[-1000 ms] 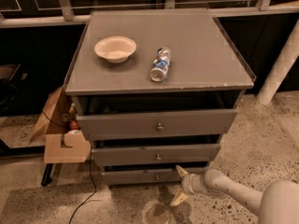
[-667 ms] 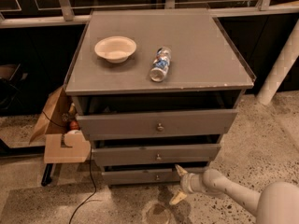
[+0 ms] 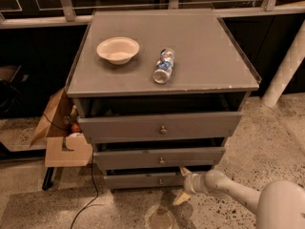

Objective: Open bottom drawer

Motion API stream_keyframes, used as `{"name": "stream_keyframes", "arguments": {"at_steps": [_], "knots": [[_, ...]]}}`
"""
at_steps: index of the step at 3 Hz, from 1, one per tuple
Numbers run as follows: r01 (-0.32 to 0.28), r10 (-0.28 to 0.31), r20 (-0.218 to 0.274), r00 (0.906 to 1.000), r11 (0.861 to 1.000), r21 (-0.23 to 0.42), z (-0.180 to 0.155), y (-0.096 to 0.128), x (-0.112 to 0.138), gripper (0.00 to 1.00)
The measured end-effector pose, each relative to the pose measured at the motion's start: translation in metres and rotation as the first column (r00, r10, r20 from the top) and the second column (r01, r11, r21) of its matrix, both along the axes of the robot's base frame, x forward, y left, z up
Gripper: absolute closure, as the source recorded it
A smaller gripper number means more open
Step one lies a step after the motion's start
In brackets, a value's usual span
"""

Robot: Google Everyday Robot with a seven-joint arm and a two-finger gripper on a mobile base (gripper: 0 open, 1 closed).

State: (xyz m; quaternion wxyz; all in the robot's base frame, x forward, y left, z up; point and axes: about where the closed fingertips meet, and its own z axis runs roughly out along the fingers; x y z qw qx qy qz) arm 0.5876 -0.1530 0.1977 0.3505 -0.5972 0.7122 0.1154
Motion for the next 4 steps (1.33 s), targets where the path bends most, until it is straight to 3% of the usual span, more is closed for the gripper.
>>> {"name": "stream_keyframes", "arguments": {"at_steps": [3, 4], "knots": [[0.018, -0.026, -0.080, 0.9965, 0.996, -0.089, -0.034, -0.009, 0.034, 0.00], [0.018, -0.026, -0.080, 0.9965, 0.996, -0.089, -0.034, -0.009, 0.034, 0.00]]}}
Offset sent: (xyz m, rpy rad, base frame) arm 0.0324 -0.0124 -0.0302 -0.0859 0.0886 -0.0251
